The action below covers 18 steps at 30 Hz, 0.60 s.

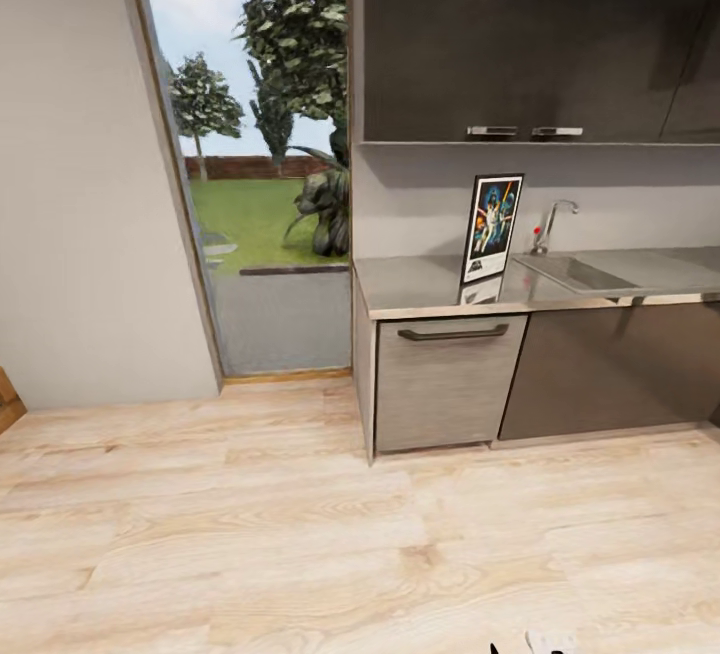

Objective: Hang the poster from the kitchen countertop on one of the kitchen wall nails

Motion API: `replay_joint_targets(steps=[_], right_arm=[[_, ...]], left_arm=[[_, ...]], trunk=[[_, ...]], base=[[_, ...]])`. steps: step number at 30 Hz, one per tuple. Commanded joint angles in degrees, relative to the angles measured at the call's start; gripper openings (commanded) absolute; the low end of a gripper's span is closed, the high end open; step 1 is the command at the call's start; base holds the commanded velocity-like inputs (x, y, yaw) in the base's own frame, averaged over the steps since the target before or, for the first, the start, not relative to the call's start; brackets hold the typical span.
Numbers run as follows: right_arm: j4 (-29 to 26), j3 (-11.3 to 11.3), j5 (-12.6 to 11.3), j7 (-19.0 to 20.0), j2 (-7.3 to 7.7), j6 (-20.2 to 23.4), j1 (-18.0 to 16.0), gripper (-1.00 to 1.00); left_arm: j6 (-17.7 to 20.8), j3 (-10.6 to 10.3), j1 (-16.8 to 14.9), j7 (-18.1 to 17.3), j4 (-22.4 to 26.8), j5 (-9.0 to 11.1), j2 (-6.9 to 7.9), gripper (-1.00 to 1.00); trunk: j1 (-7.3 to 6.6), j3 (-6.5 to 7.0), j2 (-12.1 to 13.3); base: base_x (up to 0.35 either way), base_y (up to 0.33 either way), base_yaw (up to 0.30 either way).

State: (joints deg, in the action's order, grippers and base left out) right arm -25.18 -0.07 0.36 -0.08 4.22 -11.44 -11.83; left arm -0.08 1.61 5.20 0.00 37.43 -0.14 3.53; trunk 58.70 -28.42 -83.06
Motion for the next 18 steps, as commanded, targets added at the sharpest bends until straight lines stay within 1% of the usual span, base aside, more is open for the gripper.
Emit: replay_joint_targets(steps=[1,8,9,10,11,12,13,15,18], right_arm=[[0.0,0.0,0.0,0.0,0.0,-0.2,0.0,1.0],[0.0,-0.1,-0.2,0.0,-0.05,-0.2,0.0,1.0],[-2.9,-1.8,-0.4,0.0,-0.11,-0.3,-0.1,1.0],[-4.1,-2.0,-0.4,0.0,-0.12,-0.2,0.0,1.0],[-6.8,-2.2,-0.4,0.0,-0.14,-0.2,-0.1,1.0],[-16.7,-2.4,-0.3,0.0,-0.27,0.9,0.0,1.0],[-20.2,-2.4,-0.2,0.0,-0.41,2.3,-0.1,1.0],[-23.8,-2.4,-0.2,-0.2,-0.58,5.2,-0.2,1.0],[-30.1,-2.4,-0.2,-1.9,-1.08,11.4,-0.5,1.0]], left_arm=[[0.0,0.1,0.0,0.0,0.1,0.0,-0.01,1.0],[0.0,0.1,0.1,0.0,0.2,0.0,-0.01,1.0],[0.0,0.1,0.1,0.0,0.2,0.1,0.13,1.0],[0.0,0.1,0.1,0.0,0.2,0.1,0.26,1.0],[0.0,0.1,0.0,0.0,0.2,0.1,0.58,1.0],[-0.1,1.3,0.0,-0.1,0.2,0.3,1.02,1.0],[-0.1,2.2,0.0,-0.2,0.3,0.3,1.09,1.0],[-0.1,3.2,0.1,-0.2,0.3,0.3,1.15,1.0],[-0.1,5.0,0.1,-0.3,0.4,0.3,1.19,1.0]], trunk=[[0.03,-0.05,0.0],[0.03,-0.05,0.0],[0.03,-0.05,0.0],[0.03,-0.05,0.0],[0.03,-0.05,0.0],[0.03,-0.05,0.0],[0.03,-0.05,0.0],[0.03,-0.05,0.0],[0.03,-0.05,0.0]], base=[[0.287,-0.163,0.0],[0.264,-0.189,0.0],[0.258,-0.194,0.0],[0.258,-0.193,0.0],[0.258,-0.191,0.0],[0.26,-0.189,0.0],[0.26,-0.189,0.0],[0.26,-0.188,0.0],[0.26,-0.188,0.0]])
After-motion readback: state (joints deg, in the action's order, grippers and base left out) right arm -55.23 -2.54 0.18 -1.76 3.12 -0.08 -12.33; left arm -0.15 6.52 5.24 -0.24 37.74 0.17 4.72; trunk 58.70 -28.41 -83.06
